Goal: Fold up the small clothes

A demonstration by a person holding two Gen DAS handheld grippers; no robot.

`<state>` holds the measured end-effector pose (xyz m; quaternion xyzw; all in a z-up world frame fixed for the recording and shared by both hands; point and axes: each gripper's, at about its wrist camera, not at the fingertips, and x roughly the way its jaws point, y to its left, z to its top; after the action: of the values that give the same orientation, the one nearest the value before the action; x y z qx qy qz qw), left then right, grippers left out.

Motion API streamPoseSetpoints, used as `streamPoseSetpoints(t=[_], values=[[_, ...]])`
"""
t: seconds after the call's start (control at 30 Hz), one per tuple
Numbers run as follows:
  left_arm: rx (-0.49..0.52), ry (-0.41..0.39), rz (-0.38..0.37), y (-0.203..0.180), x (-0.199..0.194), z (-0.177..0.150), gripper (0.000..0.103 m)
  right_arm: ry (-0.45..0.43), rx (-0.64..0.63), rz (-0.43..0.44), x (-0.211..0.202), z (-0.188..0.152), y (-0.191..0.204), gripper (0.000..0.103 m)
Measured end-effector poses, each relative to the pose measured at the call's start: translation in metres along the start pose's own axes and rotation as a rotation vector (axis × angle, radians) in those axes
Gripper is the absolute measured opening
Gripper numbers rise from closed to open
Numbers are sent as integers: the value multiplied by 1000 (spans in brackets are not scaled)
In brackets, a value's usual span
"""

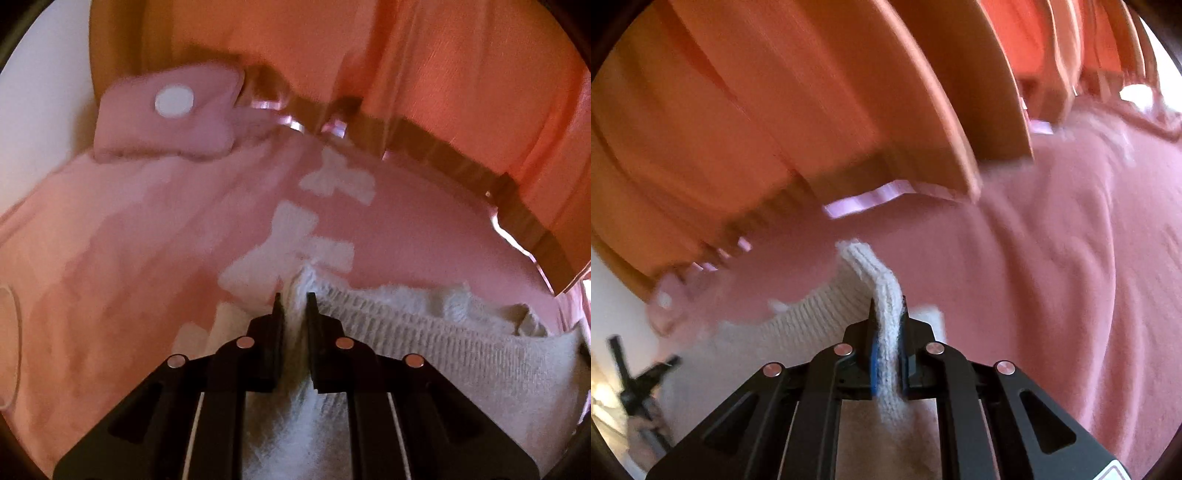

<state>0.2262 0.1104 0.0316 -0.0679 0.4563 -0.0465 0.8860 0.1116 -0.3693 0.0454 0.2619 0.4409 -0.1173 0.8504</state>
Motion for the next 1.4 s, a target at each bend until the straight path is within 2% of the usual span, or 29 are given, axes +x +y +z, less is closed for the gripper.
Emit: streamPoseSetpoints(t=[0.07,0.17,0.23,0.33,0.37,0.4,0.47,0.53,0.6,0.63,0.7,0.77,0.8,0.87,0.93,1.0,1.03,1.1,1.17,1.2,1.23,1.3,1.4], values=[[-9,27,2,1,8,-4,11,27,7,-4,10,-3,-5,8],[-8,11,1,-1,4,-4,14,-16,8,11,-5,-1,-3,9],[-7,2,1,-2,-4,-2,19,-41,21,-5,-13,-4,0,17],[17,-26,14,-8,-26,-2,21,-170,-12,-30,-44,-6,13,20],[20,-40,0,-9,-37,-4,24,-215,-38,-19,-57,-10,26,23],[21,-53,-29,-12,-50,-9,31,-230,-59,8,-65,-13,35,27],[29,-62,-85,-17,-69,-20,39,-184,-138,140,-73,-26,63,28],[73,-49,-169,-35,-87,-35,53,-45,-242,283,-63,-53,101,27],[176,-10,-269,-66,-95,-54,57,100,-366,370,-49,-88,141,27],[238,1,-274,-79,-97,-63,57,145,-418,377,-44,-103,154,27],[364,17,-230,-97,-95,-85,57,245,-503,358,-34,-131,168,26],[449,57,-145,-98,-83,-104,57,274,-493,316,-30,-138,156,17],[458,74,-127,-92,-78,-108,58,280,-430,309,-32,-131,137,14],[451,65,-139,-75,-77,-107,59,241,-325,227,-37,-117,98,13],[433,34,-86,-60,-78,-101,59,203,-238,133,-43,-107,66,0],[395,3,-17,-46,-79,-92,57,197,-108,162,-45,-97,39,0],[363,-5,15,-36,-77,-82,59,176,-78,148,-47,-93,36,0],[300,-12,67,-21,-71,-65,63,92,-114,29,-53,-85,42,4],[240,-33,73,-8,-67,-46,67,41,-113,18,-54,-73,50,19],[213,-57,76,-3,-64,-35,75,9,-91,37,-54,-63,54,41],[193,-66,82,0,-58,-28,79,-12,-78,41,-53,-56,56,61],[153,-53,58,4,-47,-17,82,-38,-71,21,-44,-41,62,66],[45,19,-46,9,-21,-11,82,-39,-58,-31,-22,-21,60,67]])
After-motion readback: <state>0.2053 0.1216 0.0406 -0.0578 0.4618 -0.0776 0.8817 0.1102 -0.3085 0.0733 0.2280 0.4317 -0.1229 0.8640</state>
